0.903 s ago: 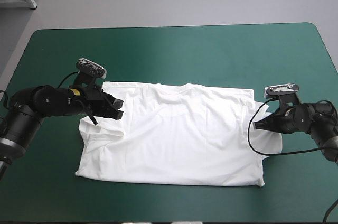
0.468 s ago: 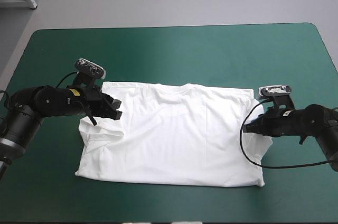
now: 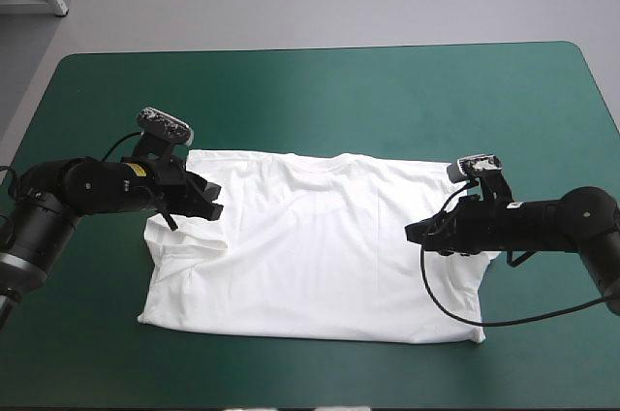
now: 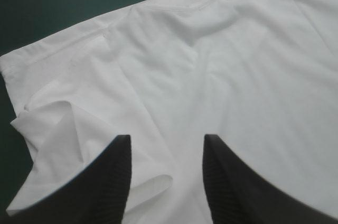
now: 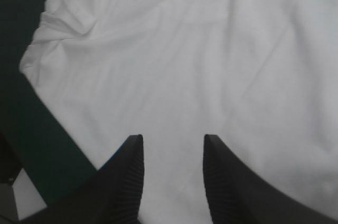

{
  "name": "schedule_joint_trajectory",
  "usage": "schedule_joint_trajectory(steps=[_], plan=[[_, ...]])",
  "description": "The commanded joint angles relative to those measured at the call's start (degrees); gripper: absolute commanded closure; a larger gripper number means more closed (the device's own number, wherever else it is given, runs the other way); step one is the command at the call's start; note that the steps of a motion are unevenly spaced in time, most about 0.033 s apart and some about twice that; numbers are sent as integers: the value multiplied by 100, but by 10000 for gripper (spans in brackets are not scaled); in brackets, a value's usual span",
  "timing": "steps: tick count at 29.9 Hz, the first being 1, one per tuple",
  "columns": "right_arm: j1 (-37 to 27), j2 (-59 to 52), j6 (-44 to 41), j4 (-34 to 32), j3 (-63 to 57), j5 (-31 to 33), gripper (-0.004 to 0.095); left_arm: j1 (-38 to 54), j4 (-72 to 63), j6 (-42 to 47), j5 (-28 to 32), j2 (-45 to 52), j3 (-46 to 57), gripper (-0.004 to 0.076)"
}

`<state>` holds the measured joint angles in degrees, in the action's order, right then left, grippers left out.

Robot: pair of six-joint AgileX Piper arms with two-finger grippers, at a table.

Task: Fold the cloth

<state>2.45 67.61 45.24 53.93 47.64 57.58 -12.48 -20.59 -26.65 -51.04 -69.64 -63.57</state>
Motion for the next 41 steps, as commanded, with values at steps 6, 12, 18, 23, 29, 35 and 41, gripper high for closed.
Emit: schedule_joint_trajectory(steps=[6, 12, 18, 23, 29, 35, 41], plan=[[-42, -302, -395, -608, 355, -60, 652, -25, 89, 254, -125, 169, -184, 399], [-42, -1302, -1986, -2446, 255, -17, 652, -25, 1543, 1482, -388, 679, 400, 399], [-42, -2875, -2923, -2921, -362, -145, 652, -25, 1627, 2029, -228, 1612, 1676, 399], [-42, -3334, -3357, -3283, -542, 110, 652, -25, 2368, 3002, 85, 1919, 2392, 399], [-42, -3379, -3452, -3502, -848, 105, 652, -25, 2798, 3404, 95, 1855, 3035, 399], [-42, -3379, -3427, -3513, -999, -139, 652, -25, 2771, 3416, 154, 1648, 3269, 414], [-42, -3379, -3317, -3513, -1004, -137, 652, -25, 2743, 3474, 434, 1020, 3280, 415]])
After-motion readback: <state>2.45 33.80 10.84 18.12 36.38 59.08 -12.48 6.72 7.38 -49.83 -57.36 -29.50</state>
